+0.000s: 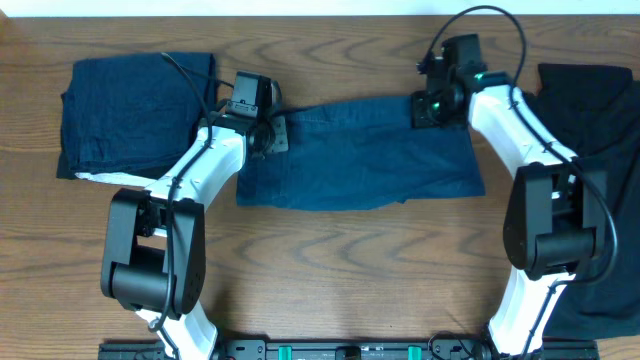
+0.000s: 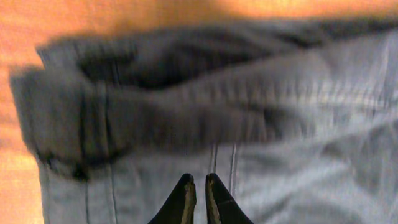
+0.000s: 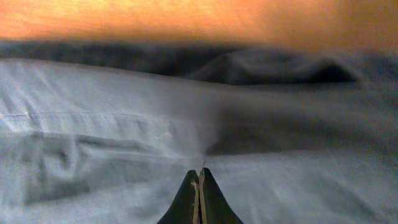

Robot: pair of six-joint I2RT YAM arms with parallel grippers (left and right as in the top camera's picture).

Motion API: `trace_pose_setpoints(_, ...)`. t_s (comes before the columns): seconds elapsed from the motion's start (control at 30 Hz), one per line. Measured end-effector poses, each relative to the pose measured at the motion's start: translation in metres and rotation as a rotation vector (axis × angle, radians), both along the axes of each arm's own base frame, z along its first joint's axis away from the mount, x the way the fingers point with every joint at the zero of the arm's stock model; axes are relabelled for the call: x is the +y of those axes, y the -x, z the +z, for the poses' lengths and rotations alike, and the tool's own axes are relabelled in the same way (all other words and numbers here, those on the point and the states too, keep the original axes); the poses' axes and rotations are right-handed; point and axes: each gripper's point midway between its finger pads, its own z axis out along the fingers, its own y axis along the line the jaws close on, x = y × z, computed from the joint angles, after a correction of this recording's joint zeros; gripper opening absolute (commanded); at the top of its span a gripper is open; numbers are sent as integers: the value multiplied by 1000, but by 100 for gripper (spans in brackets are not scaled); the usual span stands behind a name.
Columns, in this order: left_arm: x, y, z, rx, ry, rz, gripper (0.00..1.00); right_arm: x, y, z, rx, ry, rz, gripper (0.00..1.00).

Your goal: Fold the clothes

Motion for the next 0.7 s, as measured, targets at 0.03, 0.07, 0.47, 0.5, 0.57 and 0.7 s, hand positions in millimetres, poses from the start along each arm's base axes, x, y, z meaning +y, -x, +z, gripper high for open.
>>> trace_pose_setpoints(0.03,0,-5,2,-24,-1,3,10,4,-2,-2,-22,-5,11,1)
trace_pose_setpoints(0.07,0,-9,4,-41,0,5,10,8,-4,-4,-39,-7,19,1)
trace_pose_setpoints(0.47,-1,-45,4,-177,-6,30,10,5,-27,-22,-233,31,-10,2)
trace_pose_setpoints(0.5,-1,-47,-3,-173,-11,32,10,4,-29,-23,-245,36,-15,3)
trace_pose_setpoints(0.57,-1,-51,-22,-165,-19,35,10,2,-33,-27,-270,41,-26,6)
trace_pose_setpoints(0.7,-2,-63,-39,-193,-16,40,10,0,-36,-36,-282,49,-40,14)
